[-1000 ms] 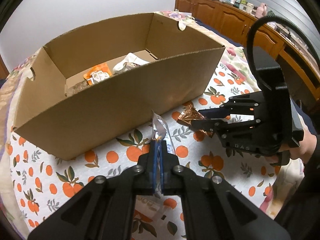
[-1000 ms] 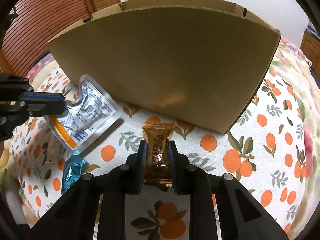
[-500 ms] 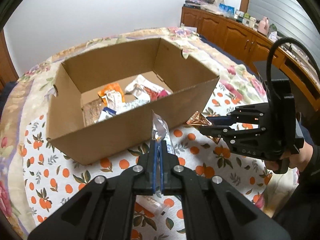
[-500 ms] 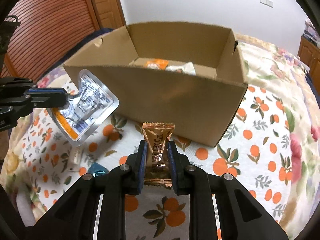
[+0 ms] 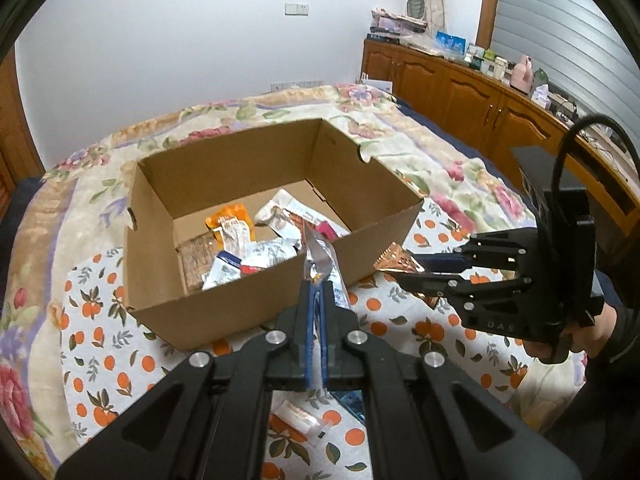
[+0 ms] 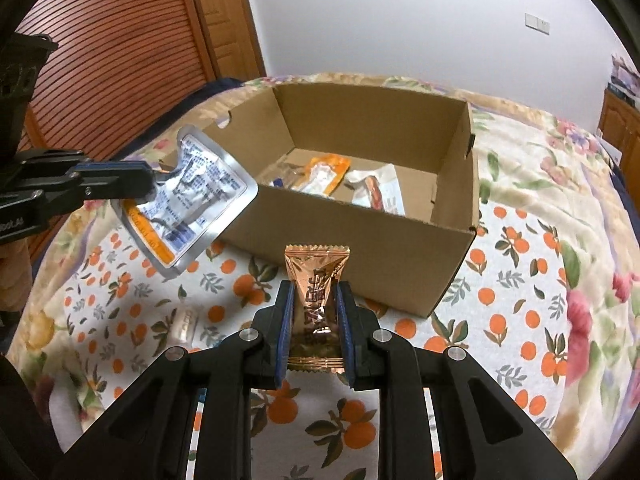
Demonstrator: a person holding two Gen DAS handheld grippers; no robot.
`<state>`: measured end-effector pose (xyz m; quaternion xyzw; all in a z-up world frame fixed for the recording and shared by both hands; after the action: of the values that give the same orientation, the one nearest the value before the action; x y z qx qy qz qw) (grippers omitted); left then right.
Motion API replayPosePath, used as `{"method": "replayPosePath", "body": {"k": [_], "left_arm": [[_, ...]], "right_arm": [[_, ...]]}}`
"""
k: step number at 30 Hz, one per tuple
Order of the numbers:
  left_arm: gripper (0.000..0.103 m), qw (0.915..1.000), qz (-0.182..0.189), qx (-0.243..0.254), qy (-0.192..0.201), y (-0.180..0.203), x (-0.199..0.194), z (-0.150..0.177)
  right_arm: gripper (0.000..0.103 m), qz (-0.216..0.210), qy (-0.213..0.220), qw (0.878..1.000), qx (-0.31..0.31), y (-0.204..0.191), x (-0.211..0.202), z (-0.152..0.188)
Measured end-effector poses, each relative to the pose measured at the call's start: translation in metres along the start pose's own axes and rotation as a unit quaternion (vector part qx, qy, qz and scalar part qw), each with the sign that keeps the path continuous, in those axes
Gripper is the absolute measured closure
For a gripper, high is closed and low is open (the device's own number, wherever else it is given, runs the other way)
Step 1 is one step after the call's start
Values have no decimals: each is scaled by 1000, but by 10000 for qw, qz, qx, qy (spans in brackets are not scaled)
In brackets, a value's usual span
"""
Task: Organize snacks
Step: 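Carry the tray pouch and copper wrapper into the box and release both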
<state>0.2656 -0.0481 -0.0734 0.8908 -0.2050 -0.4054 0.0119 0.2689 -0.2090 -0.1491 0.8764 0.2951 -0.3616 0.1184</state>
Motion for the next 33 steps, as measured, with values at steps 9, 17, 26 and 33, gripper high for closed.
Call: {"method": "replayPosePath", "body": {"k": [9,17,26,33], "left_arm": [[103,9995,-58,-127,299,-9,-12,-17],[103,9983,-159,-282,487,-27,-12,-32],[103,9969,-370,-454,530,-57,4,-43],[103,9948,-495,-761,455,-87,24,-50]], "right_arm": [[84,-65,193,9998,-46,-9,-16,-12],[84,-84,352,9992,-144,-16,-24,-26],[84,156,496,9984,-230,-8,-26,-56],[84,307,819,9961,-149,-2,-15,-93]]}}
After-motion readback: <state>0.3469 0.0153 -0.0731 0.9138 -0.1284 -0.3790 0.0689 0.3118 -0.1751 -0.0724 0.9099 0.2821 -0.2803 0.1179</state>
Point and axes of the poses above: each gripper's, at about its wrist camera, not at the fingertips, and x roughly the way its jaws point, y to its right, z to its underside, the point moved 3 cm from there along x, roughly the way its jaws point, and after that the axes turned 10 degrees about -x, right-handed, at the moved point
